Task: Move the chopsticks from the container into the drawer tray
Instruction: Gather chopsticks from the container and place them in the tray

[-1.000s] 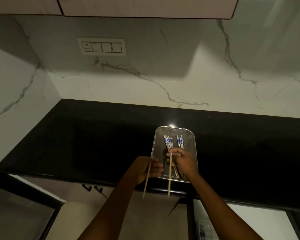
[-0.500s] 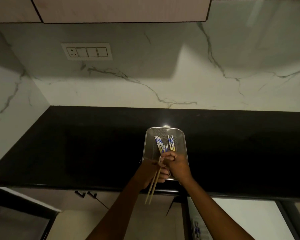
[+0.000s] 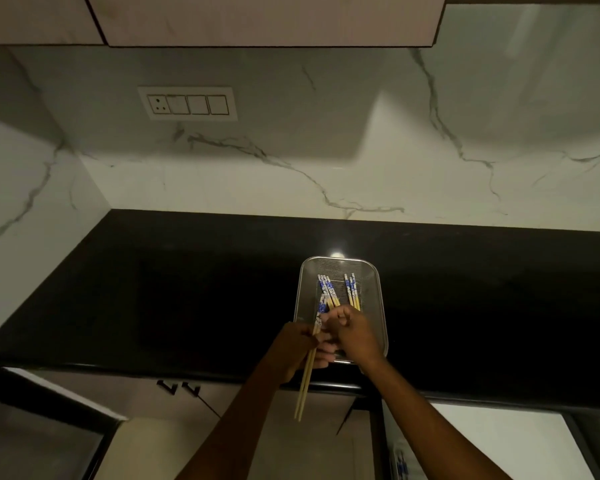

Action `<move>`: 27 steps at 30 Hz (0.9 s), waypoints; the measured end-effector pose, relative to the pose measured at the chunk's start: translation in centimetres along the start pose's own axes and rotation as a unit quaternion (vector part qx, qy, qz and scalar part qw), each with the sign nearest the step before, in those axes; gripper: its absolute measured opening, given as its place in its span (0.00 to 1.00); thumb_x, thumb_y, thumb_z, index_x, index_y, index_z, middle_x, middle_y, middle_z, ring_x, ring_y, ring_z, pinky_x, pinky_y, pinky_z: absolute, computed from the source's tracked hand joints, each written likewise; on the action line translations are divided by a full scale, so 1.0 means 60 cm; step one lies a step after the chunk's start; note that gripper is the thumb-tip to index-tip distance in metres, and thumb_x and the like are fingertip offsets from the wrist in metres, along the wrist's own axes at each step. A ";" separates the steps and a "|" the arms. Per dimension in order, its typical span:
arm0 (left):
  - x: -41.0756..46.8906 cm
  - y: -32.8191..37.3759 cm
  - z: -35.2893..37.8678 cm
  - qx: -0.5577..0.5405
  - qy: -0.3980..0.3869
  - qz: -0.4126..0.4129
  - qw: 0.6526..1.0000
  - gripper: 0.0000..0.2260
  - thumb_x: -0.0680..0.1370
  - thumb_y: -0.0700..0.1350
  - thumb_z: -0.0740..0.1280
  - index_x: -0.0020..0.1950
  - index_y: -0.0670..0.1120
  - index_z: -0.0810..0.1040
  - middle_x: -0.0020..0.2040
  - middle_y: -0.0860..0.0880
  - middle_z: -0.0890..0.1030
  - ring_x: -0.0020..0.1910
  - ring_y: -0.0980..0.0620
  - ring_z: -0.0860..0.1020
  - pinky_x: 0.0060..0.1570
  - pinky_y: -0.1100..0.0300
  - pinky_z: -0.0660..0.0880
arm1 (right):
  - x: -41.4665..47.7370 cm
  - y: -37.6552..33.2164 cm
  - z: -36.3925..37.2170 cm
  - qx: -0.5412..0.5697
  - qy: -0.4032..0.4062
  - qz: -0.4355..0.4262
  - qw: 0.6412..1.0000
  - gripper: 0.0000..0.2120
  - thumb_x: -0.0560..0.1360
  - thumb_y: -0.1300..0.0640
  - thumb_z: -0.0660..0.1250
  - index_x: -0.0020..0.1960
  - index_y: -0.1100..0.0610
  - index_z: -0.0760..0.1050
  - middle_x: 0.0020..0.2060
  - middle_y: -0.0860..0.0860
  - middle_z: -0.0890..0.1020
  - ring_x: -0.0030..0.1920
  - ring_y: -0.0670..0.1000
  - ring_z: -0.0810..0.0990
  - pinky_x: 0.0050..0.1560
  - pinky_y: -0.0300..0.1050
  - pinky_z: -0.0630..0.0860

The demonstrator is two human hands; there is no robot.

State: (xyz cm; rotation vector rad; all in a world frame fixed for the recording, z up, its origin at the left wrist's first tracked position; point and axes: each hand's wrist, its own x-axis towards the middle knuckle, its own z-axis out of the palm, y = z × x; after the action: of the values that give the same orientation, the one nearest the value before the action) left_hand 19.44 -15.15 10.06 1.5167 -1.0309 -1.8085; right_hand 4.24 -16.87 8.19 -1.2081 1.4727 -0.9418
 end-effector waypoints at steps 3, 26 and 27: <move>0.000 -0.005 -0.011 -0.007 0.032 -0.004 0.999 0.08 0.84 0.39 0.62 0.56 0.37 0.79 0.50 0.38 0.87 0.49 0.40 0.87 0.53 0.48 0.84 | 0.024 0.010 0.008 -0.159 0.053 0.032 0.985 0.08 0.77 0.56 0.70 0.50 0.62 0.79 0.44 0.59 0.84 0.44 0.55 0.83 0.51 0.54 0.81; -0.006 -0.015 -0.027 -0.088 0.066 0.029 0.993 0.07 0.83 0.40 0.63 0.54 0.39 0.79 0.47 0.42 0.88 0.46 0.44 0.88 0.43 0.55 0.84 | -0.031 -0.004 -0.049 -0.033 -0.017 0.117 0.992 0.09 0.78 0.59 0.69 0.43 0.63 0.83 0.31 0.56 0.84 0.26 0.46 0.80 0.31 0.39 0.78; -0.006 -0.012 -0.021 -0.099 0.061 0.034 0.993 0.07 0.83 0.40 0.63 0.55 0.39 0.79 0.48 0.42 0.88 0.47 0.44 0.88 0.43 0.54 0.84 | -0.051 -0.009 -0.055 -0.001 -0.039 0.115 0.993 0.07 0.77 0.59 0.70 0.45 0.62 0.84 0.33 0.55 0.85 0.27 0.46 0.81 0.31 0.37 0.78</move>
State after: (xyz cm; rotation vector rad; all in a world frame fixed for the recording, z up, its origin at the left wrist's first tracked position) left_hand 20.80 -14.72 9.56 1.4342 -0.8089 -1.6942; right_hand 1.24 -14.02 10.07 -1.0397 1.5131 -0.7288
